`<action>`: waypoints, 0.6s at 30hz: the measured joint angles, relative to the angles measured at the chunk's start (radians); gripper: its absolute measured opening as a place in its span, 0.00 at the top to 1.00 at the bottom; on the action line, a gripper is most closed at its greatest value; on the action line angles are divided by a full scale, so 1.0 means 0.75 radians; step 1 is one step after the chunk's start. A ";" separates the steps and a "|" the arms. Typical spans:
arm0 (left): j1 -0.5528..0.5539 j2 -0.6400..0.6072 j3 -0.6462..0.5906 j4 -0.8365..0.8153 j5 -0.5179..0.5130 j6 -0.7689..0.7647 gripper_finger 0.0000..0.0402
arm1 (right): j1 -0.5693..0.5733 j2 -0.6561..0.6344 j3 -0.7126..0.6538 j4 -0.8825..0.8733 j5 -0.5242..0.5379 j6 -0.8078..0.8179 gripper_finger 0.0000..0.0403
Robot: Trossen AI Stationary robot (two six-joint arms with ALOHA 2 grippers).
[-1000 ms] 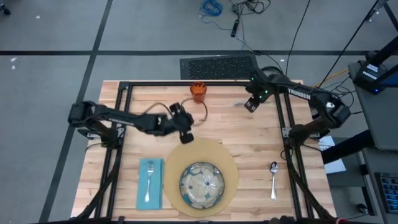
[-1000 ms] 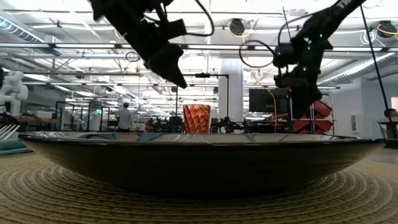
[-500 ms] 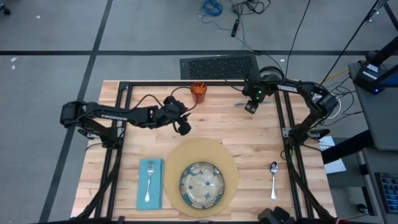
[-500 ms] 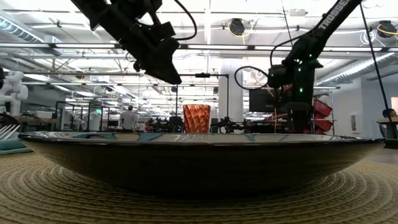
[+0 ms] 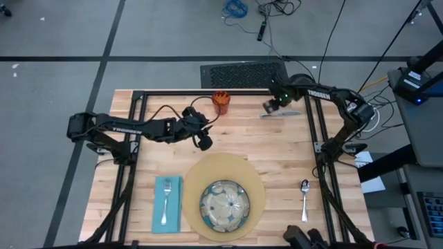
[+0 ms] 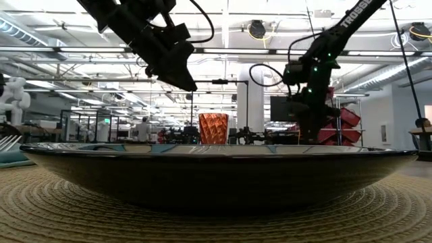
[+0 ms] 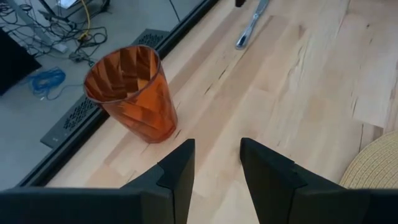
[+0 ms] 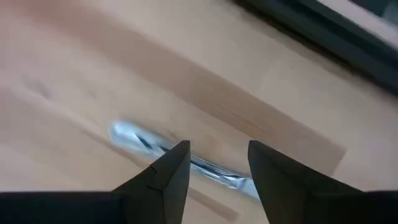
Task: Set table place
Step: Put the silver knife in the middle right of the table
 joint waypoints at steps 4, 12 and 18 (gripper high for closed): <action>-0.007 0.000 0.001 0.000 0.001 0.000 0.71 | 0.007 0.002 0.042 -0.014 -0.007 0.232 0.62; -0.051 0.000 0.001 -0.001 0.055 0.023 0.71 | 0.063 0.002 0.050 -0.088 -0.030 0.604 0.62; -0.105 0.000 0.001 -0.028 0.057 0.023 0.71 | 0.134 0.015 0.048 -0.038 0.033 0.833 0.62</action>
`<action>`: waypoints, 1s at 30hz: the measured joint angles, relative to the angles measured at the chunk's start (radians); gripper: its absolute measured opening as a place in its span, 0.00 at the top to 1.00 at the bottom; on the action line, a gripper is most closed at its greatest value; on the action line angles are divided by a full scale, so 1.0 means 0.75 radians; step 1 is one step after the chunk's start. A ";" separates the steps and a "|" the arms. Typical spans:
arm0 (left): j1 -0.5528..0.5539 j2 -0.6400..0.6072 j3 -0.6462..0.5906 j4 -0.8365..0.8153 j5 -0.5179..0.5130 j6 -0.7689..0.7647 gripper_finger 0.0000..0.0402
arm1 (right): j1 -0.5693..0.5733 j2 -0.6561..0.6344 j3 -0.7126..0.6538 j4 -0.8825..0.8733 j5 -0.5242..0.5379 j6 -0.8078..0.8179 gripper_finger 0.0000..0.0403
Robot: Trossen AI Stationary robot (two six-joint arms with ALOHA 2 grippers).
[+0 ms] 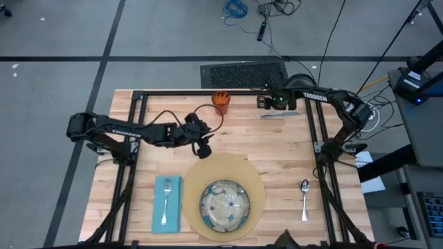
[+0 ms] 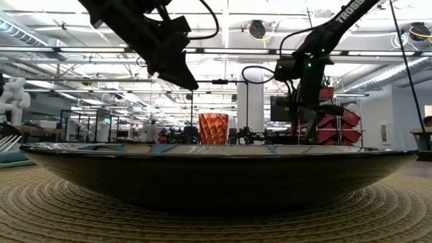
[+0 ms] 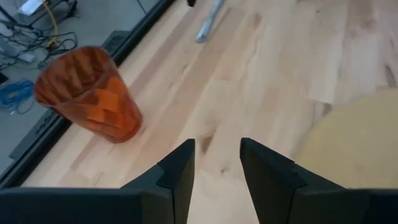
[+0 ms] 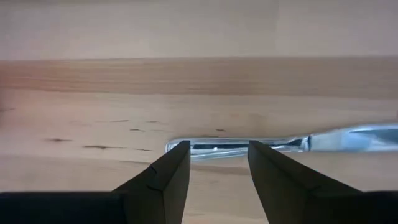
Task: Set table place
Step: Put the silver knife in the middle right of the table
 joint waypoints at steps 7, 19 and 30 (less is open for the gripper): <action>-0.067 0.000 0.000 -0.053 0.003 0.000 0.71 | 0.081 0.069 -0.002 -0.039 0.044 0.202 0.62; -0.181 0.000 0.001 -0.054 0.003 0.001 0.71 | 0.080 0.194 -0.004 -0.052 0.035 0.375 0.62; -0.189 0.000 0.001 -0.054 0.003 0.029 0.71 | 0.040 0.192 -0.003 0.059 -0.064 0.407 0.62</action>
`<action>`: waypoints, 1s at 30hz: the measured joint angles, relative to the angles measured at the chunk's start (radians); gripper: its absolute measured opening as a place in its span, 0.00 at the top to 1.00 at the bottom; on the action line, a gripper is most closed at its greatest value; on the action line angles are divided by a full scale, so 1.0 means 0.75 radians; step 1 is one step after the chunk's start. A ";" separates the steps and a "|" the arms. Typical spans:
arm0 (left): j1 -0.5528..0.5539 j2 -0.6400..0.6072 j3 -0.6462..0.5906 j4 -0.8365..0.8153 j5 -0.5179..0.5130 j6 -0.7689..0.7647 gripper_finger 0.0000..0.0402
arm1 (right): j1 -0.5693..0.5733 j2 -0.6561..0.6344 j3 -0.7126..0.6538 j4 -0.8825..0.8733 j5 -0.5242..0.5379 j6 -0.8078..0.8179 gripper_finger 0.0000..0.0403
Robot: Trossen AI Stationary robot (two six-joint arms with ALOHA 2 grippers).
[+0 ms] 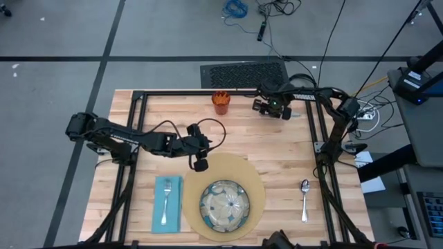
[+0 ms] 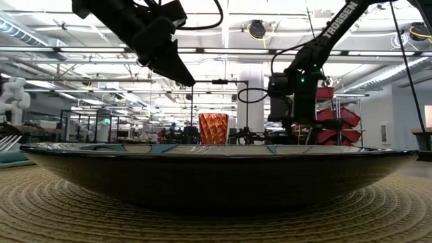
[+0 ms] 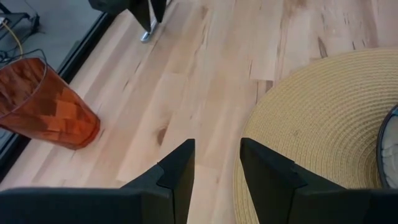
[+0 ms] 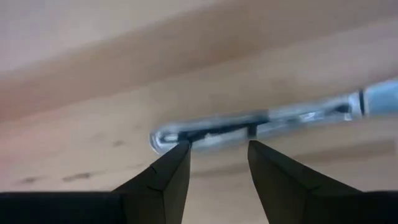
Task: Set table place
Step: Put the silver knife in the middle right of the table
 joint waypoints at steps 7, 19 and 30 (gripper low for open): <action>0.000 0.000 0.000 0.000 -0.001 0.006 0.71 | -0.021 -0.001 0.000 0.114 0.019 -0.022 0.62; 0.000 0.000 0.000 0.001 -0.001 0.002 0.71 | -0.041 0.060 0.007 0.138 0.075 -0.099 0.62; 0.000 0.000 0.000 0.001 -0.001 0.002 0.71 | 0.109 0.054 0.006 -0.013 0.053 -0.247 0.62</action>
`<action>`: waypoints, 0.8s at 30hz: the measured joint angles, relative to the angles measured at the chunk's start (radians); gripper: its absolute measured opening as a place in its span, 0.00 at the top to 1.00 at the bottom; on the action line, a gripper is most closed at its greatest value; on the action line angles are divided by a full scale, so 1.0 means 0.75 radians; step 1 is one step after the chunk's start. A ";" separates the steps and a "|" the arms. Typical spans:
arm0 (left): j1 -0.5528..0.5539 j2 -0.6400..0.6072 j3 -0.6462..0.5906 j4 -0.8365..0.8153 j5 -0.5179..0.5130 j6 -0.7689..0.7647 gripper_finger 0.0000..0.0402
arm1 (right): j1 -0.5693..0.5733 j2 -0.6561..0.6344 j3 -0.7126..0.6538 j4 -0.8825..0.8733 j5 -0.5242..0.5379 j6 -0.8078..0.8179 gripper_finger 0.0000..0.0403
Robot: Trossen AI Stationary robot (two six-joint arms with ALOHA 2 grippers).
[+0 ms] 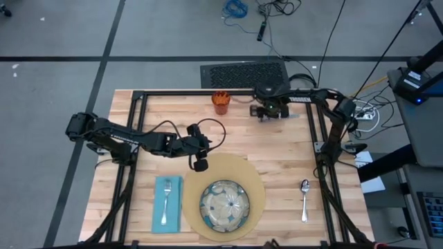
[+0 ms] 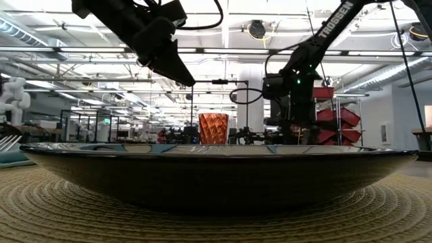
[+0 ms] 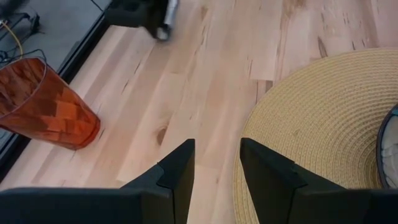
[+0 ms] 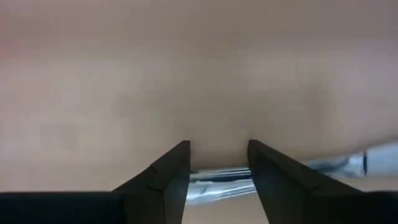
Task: Set table place
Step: Put the silver knife in the middle right of the table
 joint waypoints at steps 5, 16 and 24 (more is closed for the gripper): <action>0.000 0.000 0.000 0.000 0.000 0.000 0.71 | 0.112 -0.044 -0.010 -0.165 -0.077 -0.020 0.62; 0.001 0.000 0.000 0.000 0.000 0.000 0.71 | 0.254 -0.262 -0.021 -0.292 0.146 0.027 0.62; -0.011 0.000 0.000 -0.001 0.000 -0.009 0.71 | 0.175 -0.249 -0.138 -0.228 0.149 -0.034 0.62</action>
